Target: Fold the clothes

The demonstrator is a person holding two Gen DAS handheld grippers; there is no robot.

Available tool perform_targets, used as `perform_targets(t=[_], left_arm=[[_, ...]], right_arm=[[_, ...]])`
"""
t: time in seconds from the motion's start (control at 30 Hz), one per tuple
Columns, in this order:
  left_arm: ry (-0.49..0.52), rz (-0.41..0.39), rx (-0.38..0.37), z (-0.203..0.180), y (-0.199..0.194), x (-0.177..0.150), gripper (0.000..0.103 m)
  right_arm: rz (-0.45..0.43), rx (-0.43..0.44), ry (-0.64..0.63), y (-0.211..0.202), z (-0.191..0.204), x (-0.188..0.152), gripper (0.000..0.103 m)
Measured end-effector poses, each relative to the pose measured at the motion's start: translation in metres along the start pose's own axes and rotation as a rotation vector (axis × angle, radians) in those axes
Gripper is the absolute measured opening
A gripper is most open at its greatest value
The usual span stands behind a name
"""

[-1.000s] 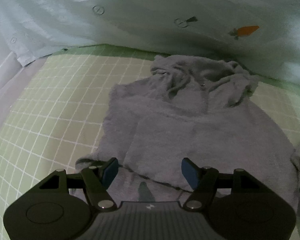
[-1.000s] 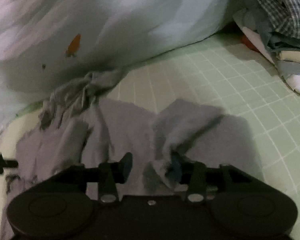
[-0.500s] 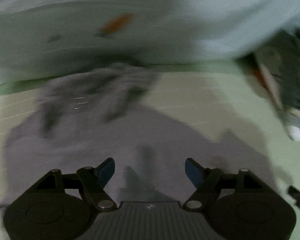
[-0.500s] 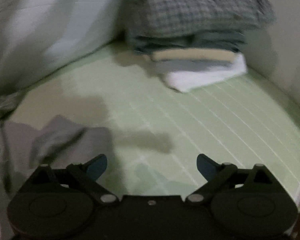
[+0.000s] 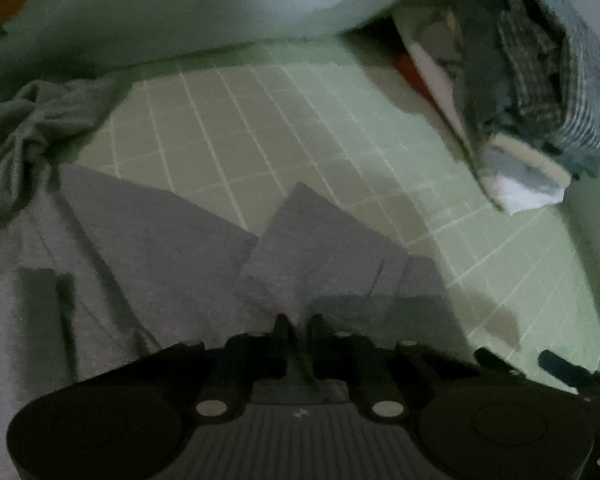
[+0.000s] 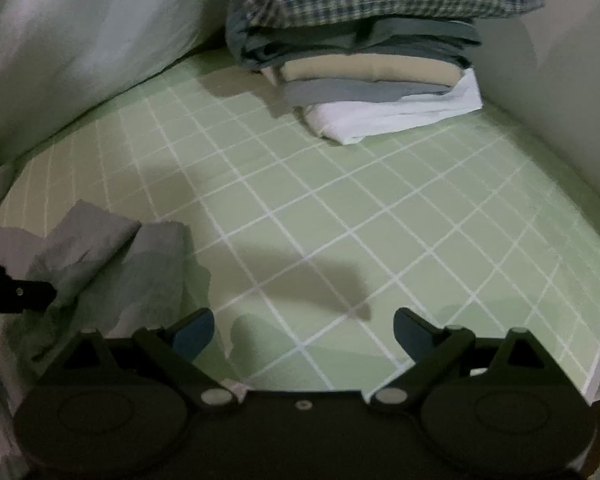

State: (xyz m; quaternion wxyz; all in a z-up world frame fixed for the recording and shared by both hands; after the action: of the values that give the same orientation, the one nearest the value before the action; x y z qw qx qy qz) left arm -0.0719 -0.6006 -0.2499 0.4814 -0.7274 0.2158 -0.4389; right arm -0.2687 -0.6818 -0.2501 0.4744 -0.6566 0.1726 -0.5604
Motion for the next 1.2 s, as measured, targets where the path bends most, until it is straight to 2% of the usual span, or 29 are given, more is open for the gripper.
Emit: perform_targets(t=[0.13,0.3,0.43,0.5,0.6,0.7,0.77,0.83,0.93,1.2], left_arm=[[0.021,-0.11,0.037,0.016,-0.035,0.01,0.003],[0.009,-0.283,0.122,0.056,-0.103,0.027,0.003],[-0.066,-0.419,0.191,0.103,-0.166,0.033,0.003],[-0.118,-0.489,0.26,0.137,-0.198,0.029,0.003],[-0.226,-0.534,0.367,0.201,-0.233,0.011,0.003],[-0.338,-0.511,0.472,0.271,-0.244,-0.017,0.004],[-0.41,-0.469,0.541,0.317,-0.239,-0.04,0.01],[-0.455,-0.401,0.573,0.348,-0.227,-0.064,0.021],[-0.52,-0.297,0.618,0.395,-0.208,-0.101,0.026],[-0.564,-0.213,0.497,0.407,-0.169,-0.143,0.051]], right_arm=[[-0.008,0.016,-0.044,-0.002,0.013,0.003,0.097],[-0.015,0.053,-0.088,-0.008,0.034,0.004,0.097],[-0.021,0.084,-0.145,-0.014,0.056,0.001,0.097],[-0.022,0.097,-0.168,-0.019,0.068,-0.001,0.097],[-0.026,0.122,-0.186,-0.028,0.086,-0.005,0.097],[-0.032,0.138,-0.21,-0.036,0.107,-0.009,0.097],[-0.039,0.145,-0.226,-0.039,0.122,-0.011,0.097],[-0.047,0.149,-0.237,-0.044,0.139,-0.013,0.097],[-0.055,0.156,-0.25,-0.049,0.164,-0.014,0.097],[-0.003,0.155,-0.215,-0.026,0.228,-0.03,0.097]])
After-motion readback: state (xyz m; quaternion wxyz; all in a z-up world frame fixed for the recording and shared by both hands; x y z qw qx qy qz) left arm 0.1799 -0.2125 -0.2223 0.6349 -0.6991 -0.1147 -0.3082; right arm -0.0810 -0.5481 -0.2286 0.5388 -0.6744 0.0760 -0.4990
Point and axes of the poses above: each gripper's, at about its wrist camera, not at the fingertips, and y roughly the way its jaws point, z to its left, x to its top, the point moved 9 cm from there along y, roughly the way its jaws point, and after that the axes turned 7 degrees about x, right-handed, at the moved point
